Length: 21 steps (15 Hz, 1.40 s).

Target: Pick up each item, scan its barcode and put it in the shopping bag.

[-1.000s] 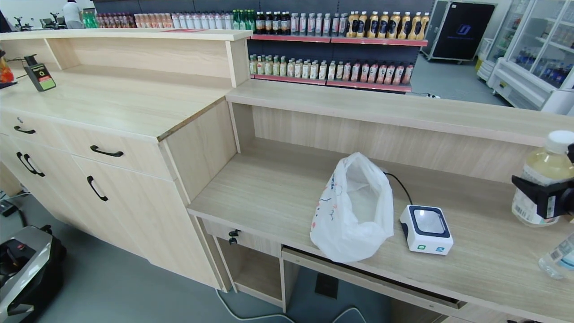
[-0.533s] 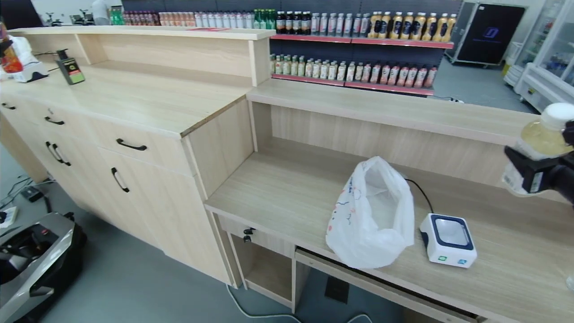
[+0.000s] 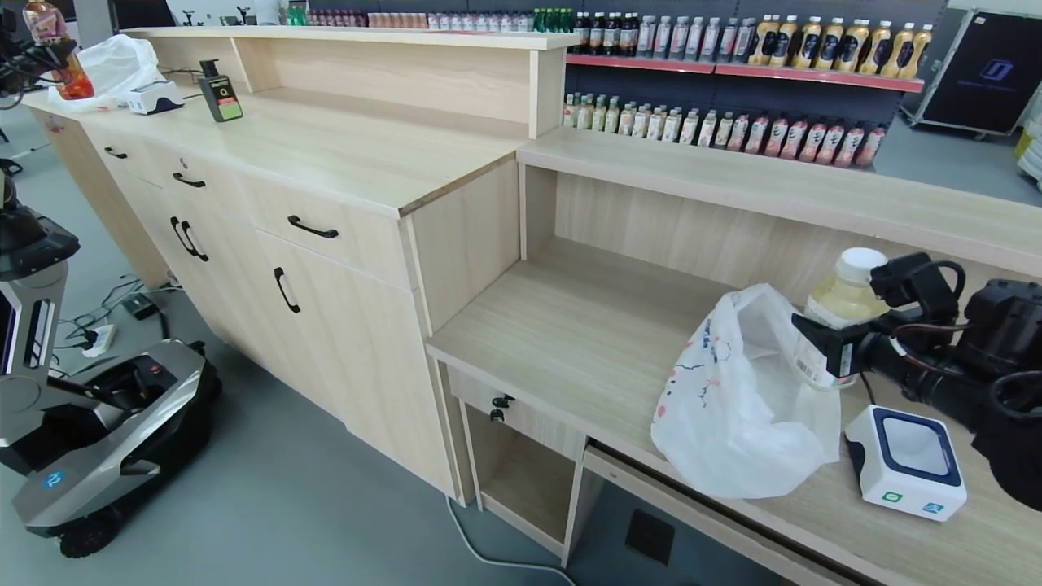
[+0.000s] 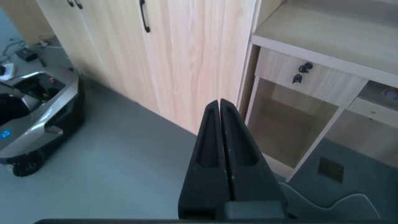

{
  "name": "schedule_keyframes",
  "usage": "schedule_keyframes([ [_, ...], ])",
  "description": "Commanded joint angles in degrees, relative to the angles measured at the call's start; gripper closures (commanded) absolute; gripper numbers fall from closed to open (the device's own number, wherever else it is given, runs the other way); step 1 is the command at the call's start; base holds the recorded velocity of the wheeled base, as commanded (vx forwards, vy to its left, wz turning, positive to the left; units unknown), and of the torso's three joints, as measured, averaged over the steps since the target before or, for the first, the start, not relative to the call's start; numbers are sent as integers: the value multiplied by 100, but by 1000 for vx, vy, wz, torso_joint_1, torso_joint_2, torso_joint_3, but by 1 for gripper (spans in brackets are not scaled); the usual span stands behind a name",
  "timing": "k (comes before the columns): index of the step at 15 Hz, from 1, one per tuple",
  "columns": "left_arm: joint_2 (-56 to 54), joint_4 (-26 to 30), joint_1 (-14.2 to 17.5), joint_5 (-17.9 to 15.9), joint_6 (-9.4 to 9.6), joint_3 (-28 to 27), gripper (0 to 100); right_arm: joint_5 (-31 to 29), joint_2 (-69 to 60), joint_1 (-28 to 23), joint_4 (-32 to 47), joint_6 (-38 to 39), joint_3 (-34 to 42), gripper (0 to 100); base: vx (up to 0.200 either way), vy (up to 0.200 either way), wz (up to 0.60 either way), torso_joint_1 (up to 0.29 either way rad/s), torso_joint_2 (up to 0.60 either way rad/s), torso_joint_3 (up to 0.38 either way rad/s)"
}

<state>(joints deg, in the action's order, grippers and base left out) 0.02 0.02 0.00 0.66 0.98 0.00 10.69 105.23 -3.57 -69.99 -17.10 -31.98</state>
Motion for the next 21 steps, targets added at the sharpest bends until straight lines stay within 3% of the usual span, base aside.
schedule_keyframes([
  [1, -2, -2, 0, 4, -10, 0, 100, 21, 876, 23, -244, 348, -274, 100, 0, 0, 0, -80, 193, 80],
  [5, -2, -2, 0, 4, -1, 0, 100, 443, 1377, 146, -226, 577, -1004, 100, 0, 0, 0, -21, 46, 22],
  [13, -2, -2, 9, 4, -1, 0, 100, 574, 2397, 322, -208, 577, -2058, 100, 0, 0, 0, 0, 0, 0],
  [21, -2, -2, 0, 4, -1, 0, 100, 627, 2652, 304, -252, 462, -2049, 100, 0, 0, 0, 0, 0, 0],
])
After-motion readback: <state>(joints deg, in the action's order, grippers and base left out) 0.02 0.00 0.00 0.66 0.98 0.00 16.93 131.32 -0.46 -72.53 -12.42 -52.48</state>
